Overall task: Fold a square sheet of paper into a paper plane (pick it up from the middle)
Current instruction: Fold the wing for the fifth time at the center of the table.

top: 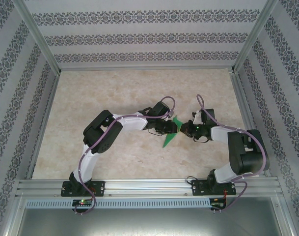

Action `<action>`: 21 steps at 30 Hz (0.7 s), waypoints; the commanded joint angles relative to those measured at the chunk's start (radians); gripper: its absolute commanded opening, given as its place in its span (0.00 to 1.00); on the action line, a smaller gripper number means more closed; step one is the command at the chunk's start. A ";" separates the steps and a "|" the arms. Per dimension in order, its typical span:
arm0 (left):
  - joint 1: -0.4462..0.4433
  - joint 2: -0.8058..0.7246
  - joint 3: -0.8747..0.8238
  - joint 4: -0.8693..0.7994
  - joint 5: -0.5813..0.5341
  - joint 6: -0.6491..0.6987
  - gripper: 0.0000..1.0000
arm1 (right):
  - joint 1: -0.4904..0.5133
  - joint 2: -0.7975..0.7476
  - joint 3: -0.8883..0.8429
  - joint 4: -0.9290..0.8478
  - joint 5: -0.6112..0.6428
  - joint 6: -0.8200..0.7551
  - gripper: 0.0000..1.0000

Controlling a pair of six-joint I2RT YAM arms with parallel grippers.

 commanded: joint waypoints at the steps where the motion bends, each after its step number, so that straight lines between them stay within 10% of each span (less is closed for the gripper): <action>1: -0.025 0.037 -0.023 -0.014 0.017 0.031 0.31 | -0.010 0.018 0.036 -0.011 -0.041 -0.008 0.06; 21: -0.029 0.024 -0.033 0.007 0.033 0.058 0.09 | 0.034 0.071 0.040 -0.029 -0.078 -0.017 0.09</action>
